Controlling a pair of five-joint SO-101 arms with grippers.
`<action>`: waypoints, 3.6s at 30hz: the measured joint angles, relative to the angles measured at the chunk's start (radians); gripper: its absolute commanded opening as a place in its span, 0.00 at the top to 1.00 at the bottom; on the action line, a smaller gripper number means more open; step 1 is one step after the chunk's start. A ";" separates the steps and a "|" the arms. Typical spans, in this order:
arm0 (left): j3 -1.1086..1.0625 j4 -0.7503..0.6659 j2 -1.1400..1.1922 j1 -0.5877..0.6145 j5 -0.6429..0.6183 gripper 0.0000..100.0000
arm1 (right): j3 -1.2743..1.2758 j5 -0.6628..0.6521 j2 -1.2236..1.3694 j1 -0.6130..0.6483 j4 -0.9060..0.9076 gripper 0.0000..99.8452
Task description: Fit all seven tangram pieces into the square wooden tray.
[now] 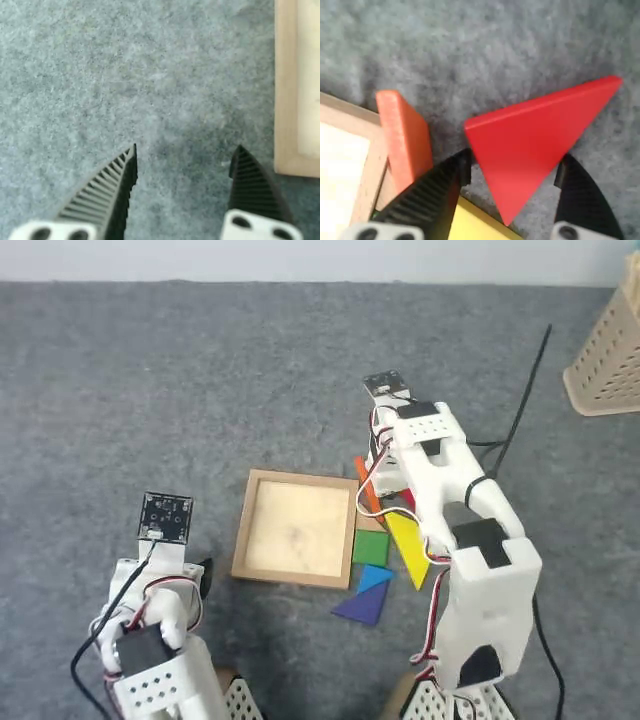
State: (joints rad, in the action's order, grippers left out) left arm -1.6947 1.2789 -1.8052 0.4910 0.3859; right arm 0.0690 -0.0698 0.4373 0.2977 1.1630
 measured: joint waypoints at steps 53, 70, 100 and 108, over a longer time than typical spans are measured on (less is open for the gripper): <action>0.000 0.000 0.000 -0.002 0.000 0.72 | -0.153 0.107 -0.106 -0.020 0.092 0.89; 0.000 0.000 0.000 -0.002 0.000 0.72 | -0.133 -0.364 -0.212 0.437 0.160 0.89; 0.000 0.000 0.000 -0.002 0.000 0.72 | -0.133 -0.448 -0.058 0.480 0.112 0.87; 0.000 0.000 0.000 0.003 0.000 0.72 | 0.002 -0.292 -0.304 0.390 0.144 0.93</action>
State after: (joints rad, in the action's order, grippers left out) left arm -1.6947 1.2789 -1.8052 0.4941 0.3859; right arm 0.0706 -0.3613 0.1335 0.6874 1.3073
